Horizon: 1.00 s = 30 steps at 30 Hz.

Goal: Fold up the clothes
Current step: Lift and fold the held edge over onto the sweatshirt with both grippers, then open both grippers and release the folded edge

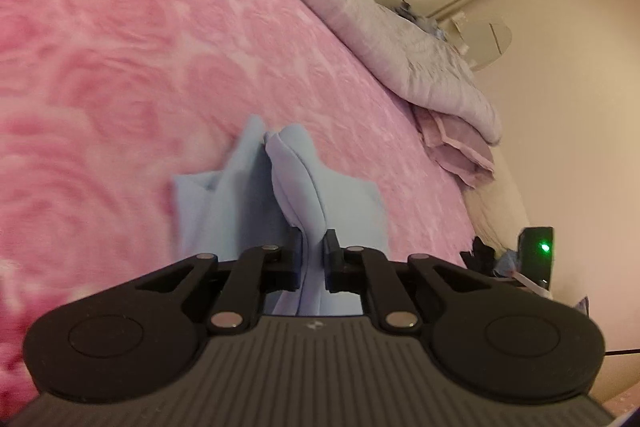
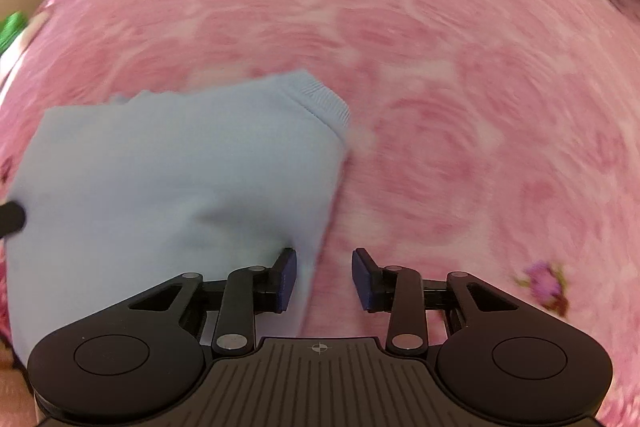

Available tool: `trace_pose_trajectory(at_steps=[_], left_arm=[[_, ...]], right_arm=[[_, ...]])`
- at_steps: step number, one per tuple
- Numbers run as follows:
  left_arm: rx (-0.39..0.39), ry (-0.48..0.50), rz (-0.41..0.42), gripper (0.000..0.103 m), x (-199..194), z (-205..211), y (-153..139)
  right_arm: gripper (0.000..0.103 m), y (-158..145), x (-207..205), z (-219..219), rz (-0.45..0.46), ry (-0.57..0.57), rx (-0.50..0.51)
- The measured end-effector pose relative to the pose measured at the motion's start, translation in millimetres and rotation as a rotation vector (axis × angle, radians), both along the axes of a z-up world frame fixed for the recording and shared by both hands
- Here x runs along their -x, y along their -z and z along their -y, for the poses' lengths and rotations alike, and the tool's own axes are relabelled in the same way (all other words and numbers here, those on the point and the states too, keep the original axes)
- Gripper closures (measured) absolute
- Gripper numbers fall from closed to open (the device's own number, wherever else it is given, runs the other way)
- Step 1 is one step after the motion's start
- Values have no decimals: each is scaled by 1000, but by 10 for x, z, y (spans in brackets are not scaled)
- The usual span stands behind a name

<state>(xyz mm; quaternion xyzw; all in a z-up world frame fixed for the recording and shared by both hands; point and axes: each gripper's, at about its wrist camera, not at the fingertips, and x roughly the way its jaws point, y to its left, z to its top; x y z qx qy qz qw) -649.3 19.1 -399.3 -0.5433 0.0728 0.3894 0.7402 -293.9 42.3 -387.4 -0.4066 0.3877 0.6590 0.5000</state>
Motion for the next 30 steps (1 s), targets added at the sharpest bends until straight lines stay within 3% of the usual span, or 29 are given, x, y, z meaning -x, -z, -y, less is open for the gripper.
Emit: trace_pose_trajectory(at_steps=[4, 8, 11, 13, 16, 19, 22, 24, 27, 30], left_arm=[[23, -22, 3, 96, 123, 31, 53], [23, -31, 3, 96, 190, 8, 41], [90, -30, -30, 93, 159, -57, 242], [143, -43, 13, 91, 196, -57, 369], [148, -49, 72, 76, 258, 38, 327], [153, -76, 89, 72, 353, 244, 258], [140, -115, 90, 70, 476, 600, 163], [115, -112, 83, 69, 508, 857, 96], [33, -48, 24, 63, 440, 1146, -48], [-53, 22, -60, 62, 304, 1309, -143]], right_arm=[[67, -2, 211, 52, 41, -41, -22], [67, -16, 238, 63, 0, -48, -21], [66, 73, 271, 52, 10, -70, -44], [66, 78, 201, 63, -29, -42, -51], [66, 38, 50, 124, -103, 2, -77], [66, -36, -156, 360, -178, 49, -153], [66, -113, -303, 815, -188, 53, -272], [66, -154, -354, 1178, -140, 13, -361], [66, -181, -361, 1699, -68, -70, -451], [66, -182, -303, 2016, -61, -134, -487]])
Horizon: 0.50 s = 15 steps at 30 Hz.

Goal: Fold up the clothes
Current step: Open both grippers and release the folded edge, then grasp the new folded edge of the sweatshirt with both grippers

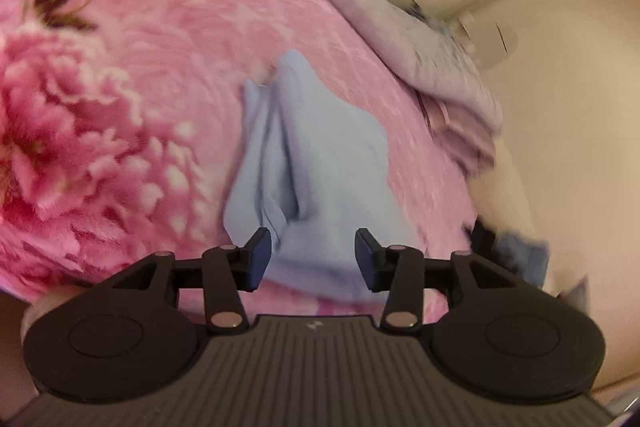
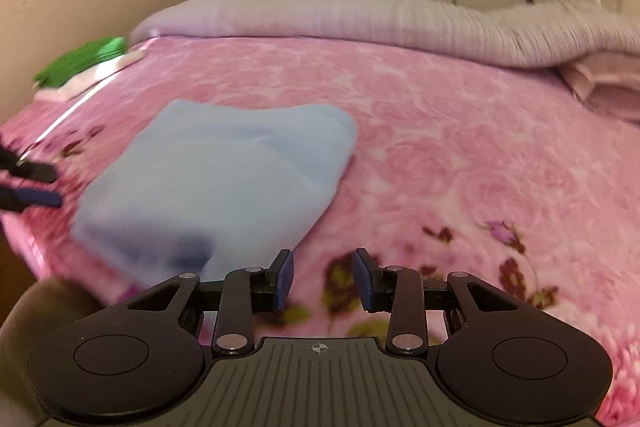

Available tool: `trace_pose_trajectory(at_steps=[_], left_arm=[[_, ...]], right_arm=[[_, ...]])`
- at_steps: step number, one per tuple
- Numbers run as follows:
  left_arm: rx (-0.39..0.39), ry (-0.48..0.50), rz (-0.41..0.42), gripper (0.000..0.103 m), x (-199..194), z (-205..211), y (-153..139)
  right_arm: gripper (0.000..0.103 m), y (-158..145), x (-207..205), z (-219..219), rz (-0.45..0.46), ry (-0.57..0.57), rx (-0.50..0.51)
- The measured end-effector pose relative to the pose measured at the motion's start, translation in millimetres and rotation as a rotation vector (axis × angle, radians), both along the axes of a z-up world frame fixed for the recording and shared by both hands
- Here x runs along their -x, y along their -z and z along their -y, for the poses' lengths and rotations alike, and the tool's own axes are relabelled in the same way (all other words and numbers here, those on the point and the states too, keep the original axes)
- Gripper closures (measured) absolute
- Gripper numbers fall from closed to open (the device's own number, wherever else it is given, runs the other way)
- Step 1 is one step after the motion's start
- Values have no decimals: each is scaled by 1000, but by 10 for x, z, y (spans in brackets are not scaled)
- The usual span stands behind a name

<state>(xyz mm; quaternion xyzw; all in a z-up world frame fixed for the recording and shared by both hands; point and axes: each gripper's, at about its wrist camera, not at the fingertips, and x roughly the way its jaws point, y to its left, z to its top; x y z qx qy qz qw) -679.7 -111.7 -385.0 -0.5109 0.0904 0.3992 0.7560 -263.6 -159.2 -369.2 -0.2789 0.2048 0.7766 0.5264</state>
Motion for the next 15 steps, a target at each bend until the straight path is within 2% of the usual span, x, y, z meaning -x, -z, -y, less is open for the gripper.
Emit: trace_pose_trajectory(at_steps=[1, 4, 6, 9, 12, 15], left_arm=[[-29, 13, -25, 61, -53, 22, -27], [-110, 42, -96, 59, -241, 5, -50], [-136, 75, -144, 59, -361, -51, -41], [-132, 118, -197, 61, -488, -123, 70], [-113, 122, -154, 94, -416, -137, 114], [-137, 75, -59, 98, -202, -61, 54]], right_arm=[[66, 1, 33, 60, -1, -20, -8], [66, 42, 237, 105, 75, -78, -22], [66, 92, 414, 141, 147, -137, -40], [66, 203, 622, 210, 232, -173, -66], [66, 324, 756, 254, 320, -181, -91], [68, 390, 832, 304, 384, -182, -124]])
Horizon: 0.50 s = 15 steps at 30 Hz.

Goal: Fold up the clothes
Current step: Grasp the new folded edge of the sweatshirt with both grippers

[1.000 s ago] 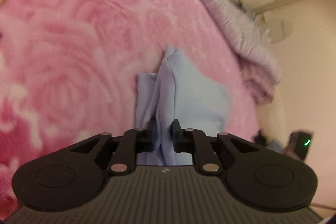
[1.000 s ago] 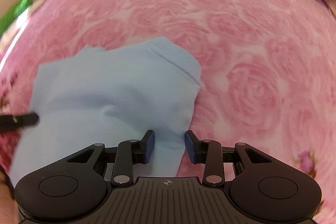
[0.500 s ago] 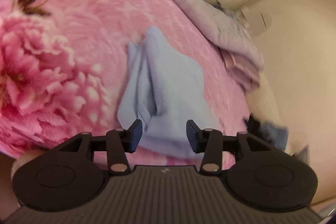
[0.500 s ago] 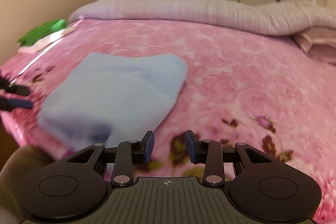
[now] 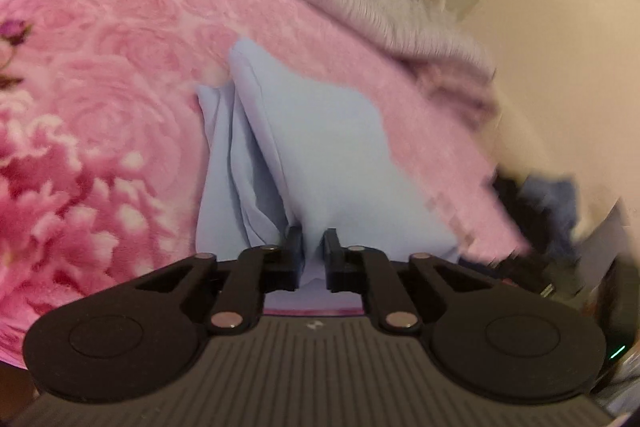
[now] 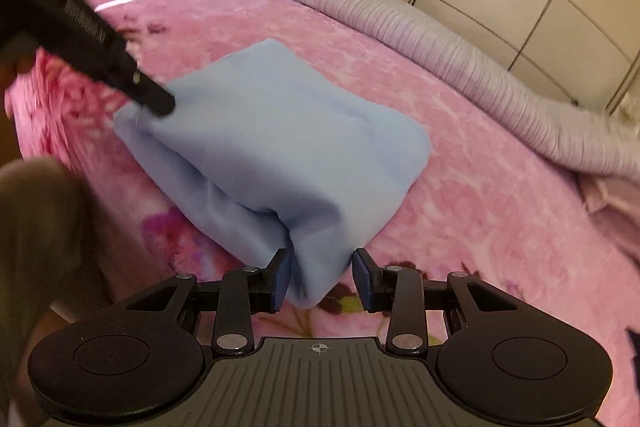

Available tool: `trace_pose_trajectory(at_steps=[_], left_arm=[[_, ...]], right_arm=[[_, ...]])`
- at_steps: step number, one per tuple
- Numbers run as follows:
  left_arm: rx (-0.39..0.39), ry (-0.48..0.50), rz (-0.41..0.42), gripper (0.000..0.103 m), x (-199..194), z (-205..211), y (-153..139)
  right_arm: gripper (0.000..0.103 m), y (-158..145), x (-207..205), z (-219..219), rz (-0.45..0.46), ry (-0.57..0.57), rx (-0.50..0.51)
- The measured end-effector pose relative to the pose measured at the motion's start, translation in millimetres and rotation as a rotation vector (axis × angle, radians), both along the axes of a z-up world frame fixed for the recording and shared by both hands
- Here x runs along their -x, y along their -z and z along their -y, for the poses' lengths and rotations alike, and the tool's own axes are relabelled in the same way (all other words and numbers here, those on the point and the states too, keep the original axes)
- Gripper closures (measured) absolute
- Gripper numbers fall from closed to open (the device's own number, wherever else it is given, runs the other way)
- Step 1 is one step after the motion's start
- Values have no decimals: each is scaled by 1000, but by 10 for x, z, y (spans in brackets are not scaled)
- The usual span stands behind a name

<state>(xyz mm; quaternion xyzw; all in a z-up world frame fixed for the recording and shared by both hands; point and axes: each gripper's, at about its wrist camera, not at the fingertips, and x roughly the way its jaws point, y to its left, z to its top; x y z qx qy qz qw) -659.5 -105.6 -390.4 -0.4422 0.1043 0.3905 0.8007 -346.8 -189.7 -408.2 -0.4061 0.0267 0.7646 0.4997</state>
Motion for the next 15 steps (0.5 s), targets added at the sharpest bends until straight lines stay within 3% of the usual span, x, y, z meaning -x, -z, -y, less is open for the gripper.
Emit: trace_pose_trajectory(at_steps=[1, 2, 10, 13, 15], left_arm=[[-24, -13, 4, 102, 48, 51, -60], [-42, -26, 3, 103, 95, 92, -110], [-7, -38, 21, 101, 117, 143, -3], [33, -60, 57, 89, 93, 91, 116], [24, -64, 42, 87, 80, 75, 133]], right_arm=[[81, 10, 14, 17, 15, -1, -14], [82, 20, 29, 35, 30, -2, -27], [82, 291, 240, 210, 251, -77, -139], [82, 325, 221, 188, 256, -70, -132], [82, 326, 201, 174, 247, -66, -126]])
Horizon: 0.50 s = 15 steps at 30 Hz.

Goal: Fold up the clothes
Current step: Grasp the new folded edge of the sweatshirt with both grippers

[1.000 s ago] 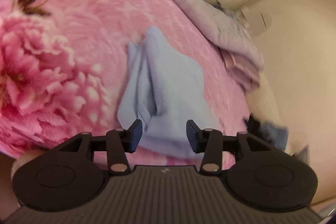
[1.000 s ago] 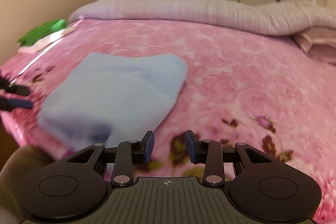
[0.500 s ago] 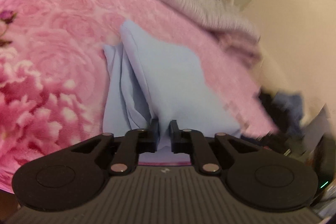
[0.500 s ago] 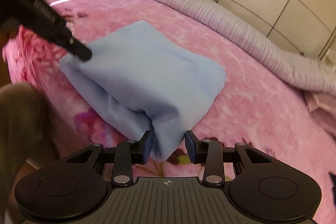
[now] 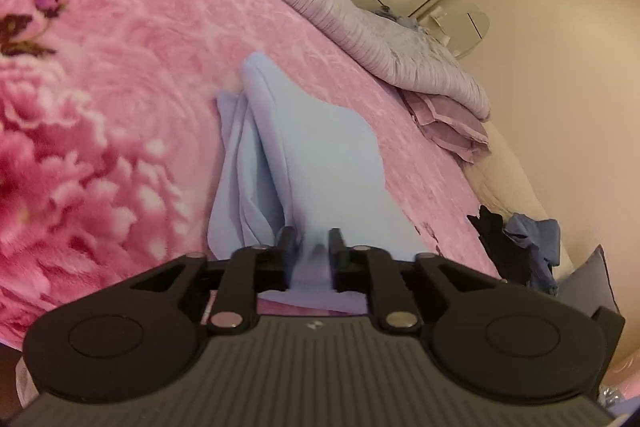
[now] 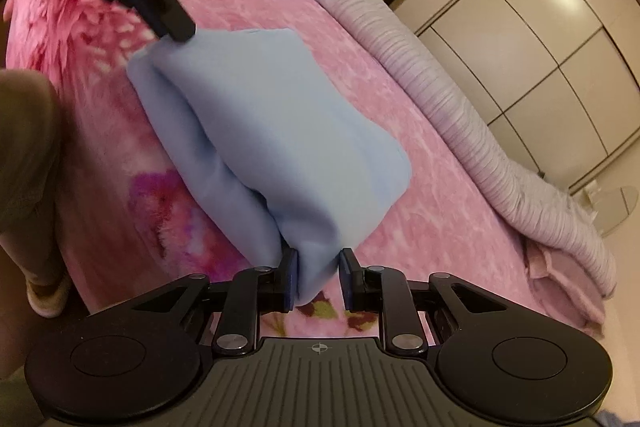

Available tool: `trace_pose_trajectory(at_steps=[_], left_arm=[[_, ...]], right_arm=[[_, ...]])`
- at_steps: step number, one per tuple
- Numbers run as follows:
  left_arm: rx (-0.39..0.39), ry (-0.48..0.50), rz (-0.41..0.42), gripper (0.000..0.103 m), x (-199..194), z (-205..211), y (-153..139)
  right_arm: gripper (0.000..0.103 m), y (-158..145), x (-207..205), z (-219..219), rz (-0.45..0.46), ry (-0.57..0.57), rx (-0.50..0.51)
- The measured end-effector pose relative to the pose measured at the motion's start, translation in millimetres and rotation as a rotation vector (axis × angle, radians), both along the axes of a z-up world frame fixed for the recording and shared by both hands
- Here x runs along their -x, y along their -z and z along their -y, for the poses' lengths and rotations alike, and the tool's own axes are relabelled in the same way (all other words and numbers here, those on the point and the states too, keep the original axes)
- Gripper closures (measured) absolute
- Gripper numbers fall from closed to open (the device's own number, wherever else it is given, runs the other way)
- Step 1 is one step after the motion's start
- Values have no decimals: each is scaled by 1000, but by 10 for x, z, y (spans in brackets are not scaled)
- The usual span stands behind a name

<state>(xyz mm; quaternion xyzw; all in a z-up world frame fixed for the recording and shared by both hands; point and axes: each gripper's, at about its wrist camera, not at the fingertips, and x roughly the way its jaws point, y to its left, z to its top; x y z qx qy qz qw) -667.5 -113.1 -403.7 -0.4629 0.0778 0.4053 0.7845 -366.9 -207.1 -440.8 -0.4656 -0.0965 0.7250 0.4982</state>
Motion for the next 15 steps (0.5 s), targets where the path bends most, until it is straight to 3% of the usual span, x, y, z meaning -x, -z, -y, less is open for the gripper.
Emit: trace_pose_trajectory(at_steps=[3, 5, 8, 9, 12, 15], left_arm=[[-61, 38, -76, 79, -67, -3, -78], [-84, 84, -155, 79, -152, -27, -104], [-94, 161, -208, 80, -254, -81, -56], [-91, 179, -208, 95, -259, -102, -34], [-93, 163, -179, 98, -177, -115, -93], [-136, 96, -128, 99, 1, -29, -289]], right_arm=[[82, 18, 11, -20, 3, -5, 2], [82, 3, -4, -33, -8, 2, 13], [82, -11, -10, -53, -17, 7, 20], [82, -16, -12, -60, -19, 9, 22], [83, -58, -31, -66, -39, 12, 21], [93, -207, -80, 17, -70, -3, -27]])
